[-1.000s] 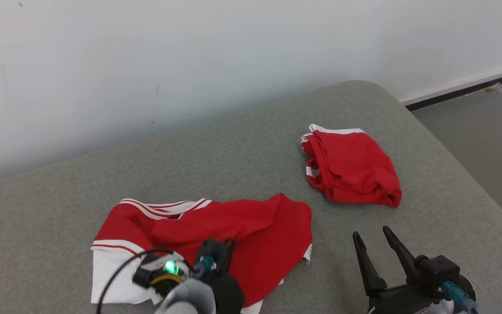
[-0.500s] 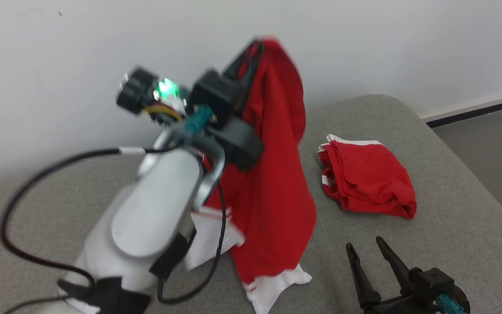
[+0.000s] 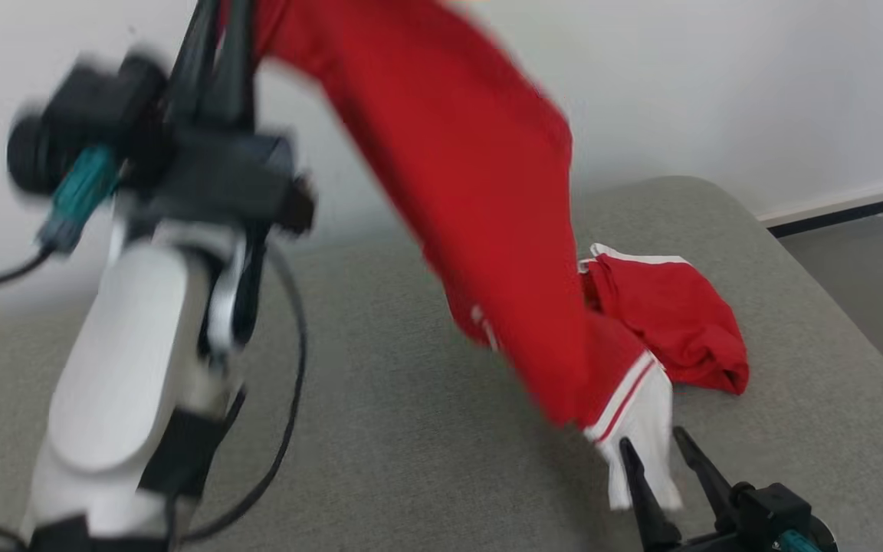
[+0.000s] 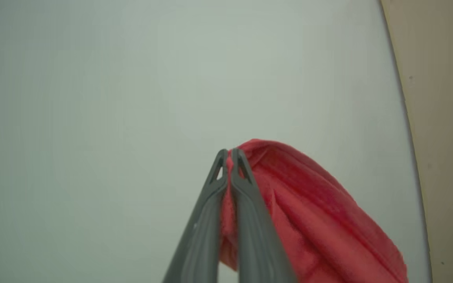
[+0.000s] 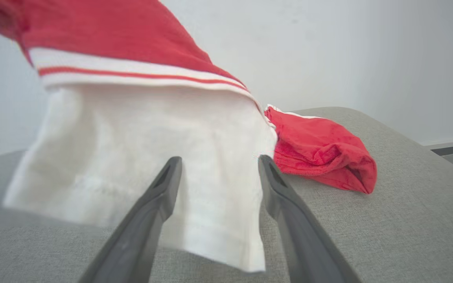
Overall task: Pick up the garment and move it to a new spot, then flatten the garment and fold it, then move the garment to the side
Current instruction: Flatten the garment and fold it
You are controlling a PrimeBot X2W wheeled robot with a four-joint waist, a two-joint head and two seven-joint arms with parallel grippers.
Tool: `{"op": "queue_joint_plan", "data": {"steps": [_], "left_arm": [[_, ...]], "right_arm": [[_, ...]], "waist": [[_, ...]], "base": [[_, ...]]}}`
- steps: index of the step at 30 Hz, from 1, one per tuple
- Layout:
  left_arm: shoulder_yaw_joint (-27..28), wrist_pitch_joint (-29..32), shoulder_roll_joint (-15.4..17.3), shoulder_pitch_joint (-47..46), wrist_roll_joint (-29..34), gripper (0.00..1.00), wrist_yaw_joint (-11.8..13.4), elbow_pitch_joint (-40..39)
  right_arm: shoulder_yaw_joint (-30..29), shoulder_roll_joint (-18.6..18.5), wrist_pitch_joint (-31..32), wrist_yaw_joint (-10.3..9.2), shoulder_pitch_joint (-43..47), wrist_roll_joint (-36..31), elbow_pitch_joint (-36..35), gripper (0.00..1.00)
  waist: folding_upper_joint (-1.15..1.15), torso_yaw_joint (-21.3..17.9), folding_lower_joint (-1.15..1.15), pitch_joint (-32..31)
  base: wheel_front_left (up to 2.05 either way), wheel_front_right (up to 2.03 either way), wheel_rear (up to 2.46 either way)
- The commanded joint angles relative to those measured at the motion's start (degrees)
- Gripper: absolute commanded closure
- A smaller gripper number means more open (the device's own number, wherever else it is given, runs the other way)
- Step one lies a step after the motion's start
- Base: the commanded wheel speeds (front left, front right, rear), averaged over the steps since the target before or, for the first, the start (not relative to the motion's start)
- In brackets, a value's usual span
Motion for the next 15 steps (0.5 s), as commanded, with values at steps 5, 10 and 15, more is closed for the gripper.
{"op": "queue_joint_plan", "data": {"steps": [5, 10, 15], "left_arm": [[5.4, -2.6, 2.9, 20.4, -6.5, 1.0, 0.9, 3.3], [8.1, -3.6, 4.2, 30.6, -10.0, 0.0, 0.9, 13.8], [9.8, -4.7, 5.5, 34.6, -11.2, 0.0, 1.7, 20.1]], "right_arm": [[0.3, 0.2, -0.1, -0.12, 2.2, -0.6, -1.2, 0.0], [1.0, 1.0, -0.1, -0.12, 3.1, -2.2, -2.4, 0.0], [1.0, 1.6, -0.1, -0.12, 3.6, -3.0, -3.4, 0.0]], "waist": [[0.0, 3.7, 0.01, 0.0], [0.0, 5.1, 0.01, 0.6], [0.0, 5.5, 0.01, 0.5]], "base": [[0.0, 0.0, 0.0], [0.0, 0.0, 0.0], [0.0, 0.0, 0.0]]}}
